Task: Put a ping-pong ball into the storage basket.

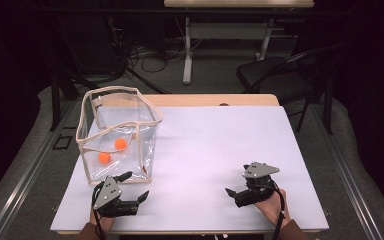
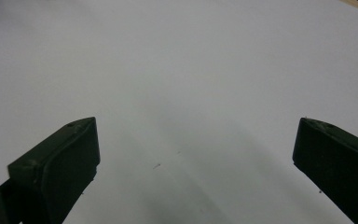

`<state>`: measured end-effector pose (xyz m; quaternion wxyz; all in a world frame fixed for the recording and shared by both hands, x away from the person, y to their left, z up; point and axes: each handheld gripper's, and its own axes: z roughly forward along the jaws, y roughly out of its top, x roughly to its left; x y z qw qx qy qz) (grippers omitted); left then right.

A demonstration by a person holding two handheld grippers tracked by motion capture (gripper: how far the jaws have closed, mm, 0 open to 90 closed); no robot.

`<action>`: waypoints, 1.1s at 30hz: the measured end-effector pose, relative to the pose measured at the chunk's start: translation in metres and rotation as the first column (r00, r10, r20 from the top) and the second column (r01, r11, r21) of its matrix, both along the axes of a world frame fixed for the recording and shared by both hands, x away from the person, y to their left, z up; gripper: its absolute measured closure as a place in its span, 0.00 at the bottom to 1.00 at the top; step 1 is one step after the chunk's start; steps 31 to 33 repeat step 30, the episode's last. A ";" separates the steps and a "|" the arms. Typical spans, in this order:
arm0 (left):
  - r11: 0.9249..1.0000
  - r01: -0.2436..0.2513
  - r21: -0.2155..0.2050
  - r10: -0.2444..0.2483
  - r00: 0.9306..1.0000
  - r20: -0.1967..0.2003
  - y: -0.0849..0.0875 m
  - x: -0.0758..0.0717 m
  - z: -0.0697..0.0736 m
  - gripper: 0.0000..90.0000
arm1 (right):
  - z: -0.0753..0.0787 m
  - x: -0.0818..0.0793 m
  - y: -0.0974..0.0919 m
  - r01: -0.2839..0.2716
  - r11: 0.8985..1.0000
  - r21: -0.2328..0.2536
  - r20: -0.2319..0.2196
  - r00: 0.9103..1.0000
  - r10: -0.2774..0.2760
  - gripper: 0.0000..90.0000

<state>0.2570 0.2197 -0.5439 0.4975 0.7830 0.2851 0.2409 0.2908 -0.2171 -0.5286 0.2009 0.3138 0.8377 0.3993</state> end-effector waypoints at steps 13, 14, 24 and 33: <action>1.000 0.003 0.001 -0.003 1.000 0.000 0.000 0.000 0.000 0.18 | -0.009 -0.022 -0.009 0.041 0.999 0.016 0.054 0.998 -0.042 0.00; 1.000 0.002 0.000 -0.002 1.000 0.000 0.000 0.000 0.000 0.18 | -0.010 -0.024 -0.010 0.044 0.999 0.019 0.055 0.997 -0.045 0.00; 1.000 0.003 -0.002 -0.003 1.000 -0.001 0.000 0.000 0.000 0.18 | -0.011 -0.033 -0.012 0.064 0.998 0.022 0.104 0.992 -0.066 0.00; 1.000 0.010 0.002 -0.010 1.000 -0.010 -0.001 0.001 0.000 0.18 | -0.013 -0.034 -0.015 0.081 0.996 0.026 0.114 0.990 -0.083 0.00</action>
